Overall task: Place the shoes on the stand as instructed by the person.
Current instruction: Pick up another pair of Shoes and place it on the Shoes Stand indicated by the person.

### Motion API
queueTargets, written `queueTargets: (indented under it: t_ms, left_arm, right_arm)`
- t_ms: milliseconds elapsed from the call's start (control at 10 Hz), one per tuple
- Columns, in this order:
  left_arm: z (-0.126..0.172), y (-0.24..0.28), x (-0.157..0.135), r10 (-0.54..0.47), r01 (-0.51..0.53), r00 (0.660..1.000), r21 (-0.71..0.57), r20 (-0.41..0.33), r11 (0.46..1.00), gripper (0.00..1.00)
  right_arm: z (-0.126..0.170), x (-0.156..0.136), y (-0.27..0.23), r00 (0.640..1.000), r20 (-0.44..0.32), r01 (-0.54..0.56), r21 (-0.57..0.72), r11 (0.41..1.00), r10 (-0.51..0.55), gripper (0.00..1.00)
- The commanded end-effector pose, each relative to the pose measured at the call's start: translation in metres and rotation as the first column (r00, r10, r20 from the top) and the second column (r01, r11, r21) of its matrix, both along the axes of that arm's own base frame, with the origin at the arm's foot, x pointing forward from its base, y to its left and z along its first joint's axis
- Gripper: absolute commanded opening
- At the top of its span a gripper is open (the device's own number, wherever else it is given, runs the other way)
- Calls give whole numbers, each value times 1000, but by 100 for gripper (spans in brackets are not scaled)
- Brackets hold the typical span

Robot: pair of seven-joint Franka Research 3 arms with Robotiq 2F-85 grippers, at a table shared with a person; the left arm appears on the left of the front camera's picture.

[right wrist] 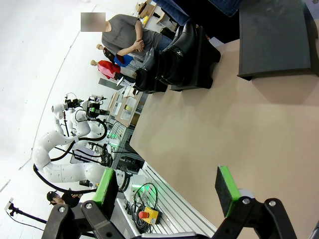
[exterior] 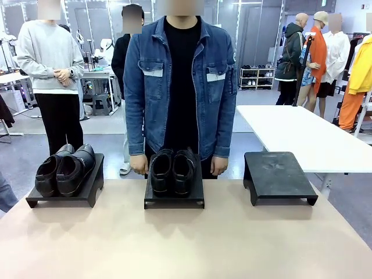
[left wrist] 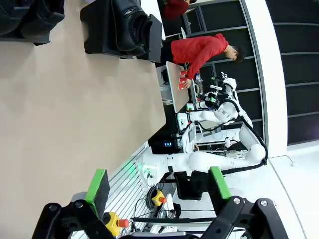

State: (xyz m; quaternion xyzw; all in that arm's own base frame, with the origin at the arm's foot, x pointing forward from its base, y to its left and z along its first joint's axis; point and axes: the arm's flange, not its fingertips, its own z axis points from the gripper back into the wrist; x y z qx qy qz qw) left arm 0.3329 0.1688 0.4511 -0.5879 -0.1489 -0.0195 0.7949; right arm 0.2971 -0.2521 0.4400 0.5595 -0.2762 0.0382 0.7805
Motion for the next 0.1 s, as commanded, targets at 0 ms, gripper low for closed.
queueTargets:
  t_ms: [0]
  left_arm:
    - [1,0,-1,-5,5,1000,-20,17,1000,100]
  right_arm:
    - [2,-1,0,1000,9,0,4,1000,0,100]
